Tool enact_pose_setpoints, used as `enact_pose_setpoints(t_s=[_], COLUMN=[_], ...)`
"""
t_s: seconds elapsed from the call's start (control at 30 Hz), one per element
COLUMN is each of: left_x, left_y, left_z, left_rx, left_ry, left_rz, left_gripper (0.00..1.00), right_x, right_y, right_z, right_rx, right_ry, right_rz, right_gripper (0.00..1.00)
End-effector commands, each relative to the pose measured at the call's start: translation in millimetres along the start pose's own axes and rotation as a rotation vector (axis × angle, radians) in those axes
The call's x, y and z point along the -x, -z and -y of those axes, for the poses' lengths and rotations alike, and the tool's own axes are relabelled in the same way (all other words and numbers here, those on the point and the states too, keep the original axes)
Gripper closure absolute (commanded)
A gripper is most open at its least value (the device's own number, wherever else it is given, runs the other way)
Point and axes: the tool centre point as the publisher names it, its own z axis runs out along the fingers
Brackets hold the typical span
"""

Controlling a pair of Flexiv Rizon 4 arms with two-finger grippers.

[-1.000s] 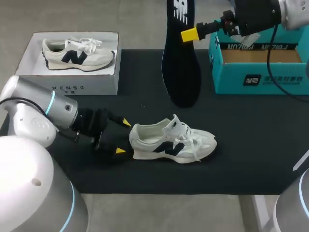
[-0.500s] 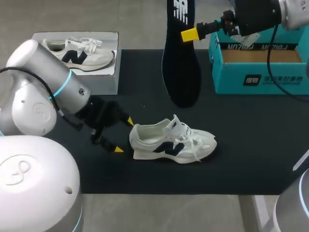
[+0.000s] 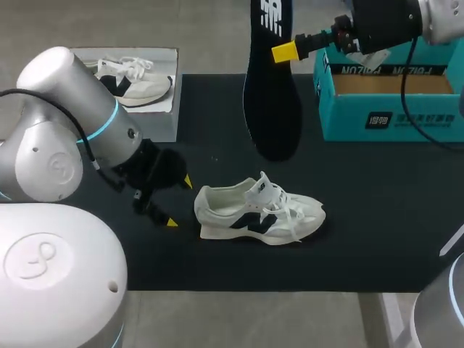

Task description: Take the shoe out of the shoebox, open the shoe tongue, remove and reinsert the insole, then place the shoe into the shoebox

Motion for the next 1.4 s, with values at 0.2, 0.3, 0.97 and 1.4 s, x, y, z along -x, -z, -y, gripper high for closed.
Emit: enact_pose_setpoints(t_s=[0.2, 0.3, 0.97, 1.4], left_x=[2.5, 2.5, 20.1, 74.7], left_y=[0, 0, 2, -34], left_z=[13, 13, 41, 81], left_rx=[0.049, 0.049, 0.043, 0.106], left_ry=[0.014, 0.014, 0.0, 0.054], left_rz=[0.02, 0.02, 0.035, 0.013], left_gripper=[0.0, 0.0, 0.0, 0.0], right_x=[-1.1, -8.2, -20.1, -20.1], right_y=[0, 8, 23, 23], right_z=[0.1, -0.3, -2.9, -2.9], right_rx=[0.0, 0.004, 0.008, 0.008], right_ry=[-0.002, -0.004, -0.009, -0.009], right_rz=[0.0, 0.009, 0.034, 0.034], right_gripper=[1.0, 1.0, 1.0, 1.0])
